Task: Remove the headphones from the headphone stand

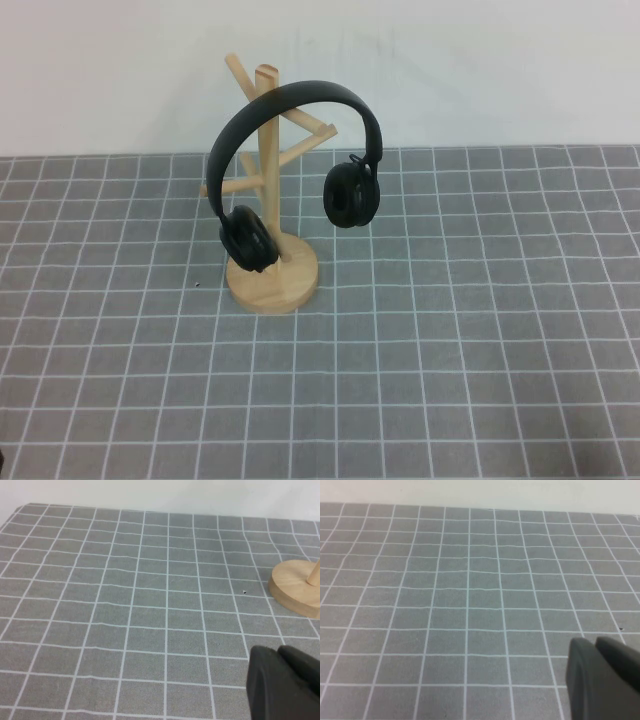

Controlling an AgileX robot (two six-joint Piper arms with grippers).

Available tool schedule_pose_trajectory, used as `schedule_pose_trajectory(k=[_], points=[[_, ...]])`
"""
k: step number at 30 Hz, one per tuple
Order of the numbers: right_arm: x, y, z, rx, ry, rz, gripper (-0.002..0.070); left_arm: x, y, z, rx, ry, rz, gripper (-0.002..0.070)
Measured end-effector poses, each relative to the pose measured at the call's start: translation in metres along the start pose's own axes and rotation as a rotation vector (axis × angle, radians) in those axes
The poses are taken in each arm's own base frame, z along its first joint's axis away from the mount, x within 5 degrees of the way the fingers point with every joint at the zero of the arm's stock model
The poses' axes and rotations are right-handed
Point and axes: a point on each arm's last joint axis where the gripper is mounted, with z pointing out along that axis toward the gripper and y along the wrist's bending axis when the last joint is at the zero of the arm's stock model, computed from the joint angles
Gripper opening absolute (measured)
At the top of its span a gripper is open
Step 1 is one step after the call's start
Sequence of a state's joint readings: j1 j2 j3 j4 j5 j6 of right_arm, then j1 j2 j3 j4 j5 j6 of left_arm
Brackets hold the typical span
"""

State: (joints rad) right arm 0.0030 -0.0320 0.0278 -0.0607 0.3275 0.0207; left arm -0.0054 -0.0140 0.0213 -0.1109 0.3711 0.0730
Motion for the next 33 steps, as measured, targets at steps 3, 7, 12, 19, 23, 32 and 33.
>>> schedule_pose_trajectory(k=[3, 7, 12, 19, 23, 32, 33], points=[[0.0, 0.0, 0.0, 0.0, 0.0, 0.0, -0.0008, 0.0, 0.0, 0.0, 0.0, 0.0, 0.0, -0.0004], [0.0, 0.0, 0.0, 0.0, 0.0, 0.0, -0.0008, 0.0, 0.0, 0.0, 0.0, 0.0, 0.0, -0.0004], [0.0, 0.0, 0.0, 0.0, 0.0, 0.0, -0.0008, 0.0, 0.0, 0.0, 0.0, 0.0, 0.0, -0.0004], [0.0, 0.0, 0.0, 0.0, 0.0, 0.0, -0.0008, 0.0, 0.0, 0.0, 0.0, 0.0, 0.0, -0.0004], [0.0, 0.0, 0.0, 0.0, 0.0, 0.0, -0.0008, 0.0, 0.0, 0.0, 0.0, 0.0, 0.0, -0.0004], [0.0, 0.0, 0.0, 0.0, 0.0, 0.0, -0.0008, -0.0024, -0.0019, 0.0004, 0.023, -0.036, -0.09, -0.0004], [0.0, 0.0, 0.0, 0.0, 0.0, 0.0, -0.0008, -0.0038, -0.0032, 0.0002, 0.039, -0.048, -0.147, -0.0004]])
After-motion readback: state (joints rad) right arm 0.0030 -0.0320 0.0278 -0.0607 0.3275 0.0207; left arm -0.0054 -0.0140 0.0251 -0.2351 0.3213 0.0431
